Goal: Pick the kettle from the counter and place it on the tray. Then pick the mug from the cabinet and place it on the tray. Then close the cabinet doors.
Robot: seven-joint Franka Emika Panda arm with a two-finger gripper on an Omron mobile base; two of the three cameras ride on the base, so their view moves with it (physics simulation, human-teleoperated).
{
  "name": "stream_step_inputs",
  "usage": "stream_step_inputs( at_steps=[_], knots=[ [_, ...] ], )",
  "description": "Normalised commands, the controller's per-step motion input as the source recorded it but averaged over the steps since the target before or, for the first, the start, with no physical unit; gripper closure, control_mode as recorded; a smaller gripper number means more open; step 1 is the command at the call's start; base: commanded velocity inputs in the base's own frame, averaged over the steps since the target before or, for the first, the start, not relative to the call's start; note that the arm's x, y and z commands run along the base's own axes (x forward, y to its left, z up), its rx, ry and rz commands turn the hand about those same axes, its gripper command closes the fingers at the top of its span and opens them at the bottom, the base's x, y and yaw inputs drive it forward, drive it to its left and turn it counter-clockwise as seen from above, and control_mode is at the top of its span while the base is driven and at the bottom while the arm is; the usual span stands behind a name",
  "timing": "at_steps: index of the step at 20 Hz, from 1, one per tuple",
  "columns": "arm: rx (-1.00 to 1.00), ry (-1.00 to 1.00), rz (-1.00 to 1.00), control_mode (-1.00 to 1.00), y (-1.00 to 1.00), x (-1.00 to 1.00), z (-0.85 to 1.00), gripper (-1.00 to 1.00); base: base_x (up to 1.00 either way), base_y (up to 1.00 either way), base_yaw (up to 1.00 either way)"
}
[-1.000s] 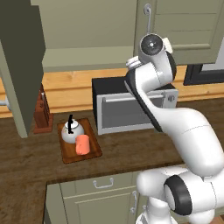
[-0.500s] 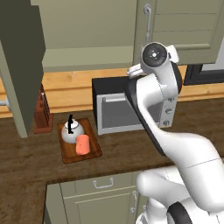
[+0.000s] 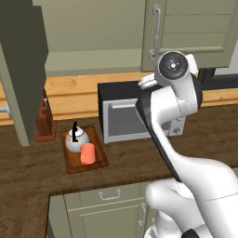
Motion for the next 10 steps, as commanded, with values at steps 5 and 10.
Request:
stream_step_inputs(
  at_steps=[5, 10],
  knots=[
    [0.05, 0.0, 0.0, -1.0, 0.21, -0.39, 0.0, -1.0, 0.0, 0.0, 0.0],
    [0.18, -0.02, 0.05, -1.0, 0.37, -0.44, 0.01, -1.0, 0.0, 0.0, 0.0]
  ],
)
